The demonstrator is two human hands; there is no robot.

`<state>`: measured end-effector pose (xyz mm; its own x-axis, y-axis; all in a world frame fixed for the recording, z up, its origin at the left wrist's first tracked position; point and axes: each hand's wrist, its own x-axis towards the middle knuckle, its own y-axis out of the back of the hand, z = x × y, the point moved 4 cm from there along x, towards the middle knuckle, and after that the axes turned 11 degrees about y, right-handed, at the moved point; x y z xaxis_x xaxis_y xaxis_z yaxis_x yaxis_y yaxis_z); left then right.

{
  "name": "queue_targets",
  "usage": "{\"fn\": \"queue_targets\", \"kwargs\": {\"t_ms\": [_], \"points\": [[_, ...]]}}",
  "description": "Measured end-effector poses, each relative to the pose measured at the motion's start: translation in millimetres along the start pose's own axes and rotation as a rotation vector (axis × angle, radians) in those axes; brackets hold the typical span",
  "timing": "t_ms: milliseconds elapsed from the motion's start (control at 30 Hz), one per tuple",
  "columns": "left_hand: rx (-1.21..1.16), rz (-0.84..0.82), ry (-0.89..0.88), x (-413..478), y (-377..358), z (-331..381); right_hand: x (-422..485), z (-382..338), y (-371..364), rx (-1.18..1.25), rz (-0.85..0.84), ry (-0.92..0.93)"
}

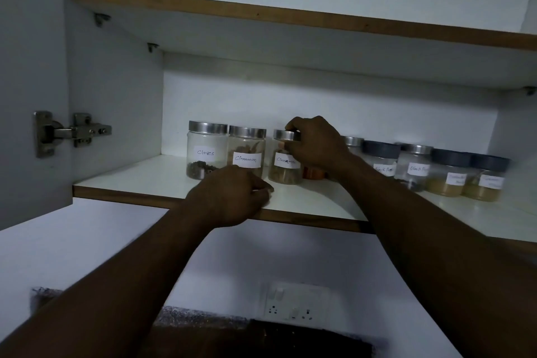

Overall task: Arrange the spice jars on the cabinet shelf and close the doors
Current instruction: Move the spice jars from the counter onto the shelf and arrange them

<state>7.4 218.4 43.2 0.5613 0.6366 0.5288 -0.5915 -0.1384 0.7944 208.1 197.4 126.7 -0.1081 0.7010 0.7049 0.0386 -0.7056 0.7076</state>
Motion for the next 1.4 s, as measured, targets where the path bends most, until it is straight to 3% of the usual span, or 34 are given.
{"fn": "queue_targets", "kwargs": {"t_ms": [867,933,1067,1133,1267,1400], "points": [[-0.020,0.066,-0.005,-4,3,0,38,-2,-38,-0.174,-0.168,-0.022],[-0.045,0.096,0.019,-8,6,0,33,-8,-29,-0.135,-0.110,0.009],[0.026,0.179,0.104,-18,14,-17,27,-33,0,0.103,0.198,0.047],[0.059,0.189,0.120,-21,16,-25,26,-53,9,0.205,0.193,0.108],[0.155,0.176,0.022,-21,16,-26,27,-83,2,0.033,-0.072,0.191],[0.403,0.265,-0.321,-26,13,-17,32,-85,-7,-0.082,-0.103,0.165]]}}
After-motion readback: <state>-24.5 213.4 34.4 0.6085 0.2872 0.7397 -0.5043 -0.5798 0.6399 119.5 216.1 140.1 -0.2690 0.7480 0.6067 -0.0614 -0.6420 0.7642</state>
